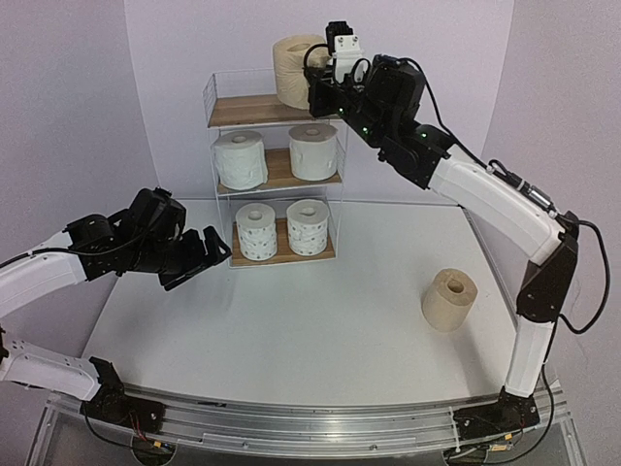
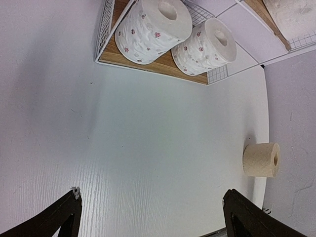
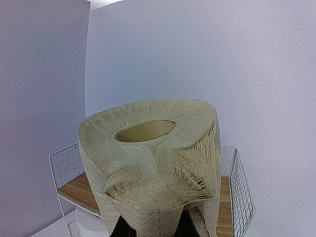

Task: Place and organize the paper towels onto the shelf

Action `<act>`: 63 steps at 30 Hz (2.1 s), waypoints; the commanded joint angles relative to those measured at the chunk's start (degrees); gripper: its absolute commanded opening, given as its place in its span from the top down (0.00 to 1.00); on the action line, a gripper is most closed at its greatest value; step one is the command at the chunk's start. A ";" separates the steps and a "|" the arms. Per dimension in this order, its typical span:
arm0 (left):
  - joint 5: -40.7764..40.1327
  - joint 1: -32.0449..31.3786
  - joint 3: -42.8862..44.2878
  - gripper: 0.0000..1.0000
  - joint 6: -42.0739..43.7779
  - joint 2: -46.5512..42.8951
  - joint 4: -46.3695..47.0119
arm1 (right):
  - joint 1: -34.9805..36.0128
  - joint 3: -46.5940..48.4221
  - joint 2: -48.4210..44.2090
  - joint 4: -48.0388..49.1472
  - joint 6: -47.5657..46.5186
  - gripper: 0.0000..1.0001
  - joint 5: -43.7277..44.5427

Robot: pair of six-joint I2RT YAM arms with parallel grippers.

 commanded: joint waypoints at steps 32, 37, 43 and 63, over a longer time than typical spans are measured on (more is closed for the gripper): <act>-1.32 0.06 -2.62 0.00 -1.85 -2.90 0.14 | -4.43 11.42 11.90 5.27 -1.71 0.33 9.86; -0.92 0.03 -3.22 0.00 -2.03 -3.23 0.50 | -4.30 3.28 4.89 3.38 2.63 0.27 6.93; -0.20 0.07 -3.82 0.00 -2.12 -3.38 1.51 | -4.21 -9.55 -5.00 2.47 7.13 0.22 1.82; 6.35 0.06 -6.60 0.00 6.98 -0.69 13.62 | -23.90 -46.85 -29.86 -42.23 33.44 0.04 -11.00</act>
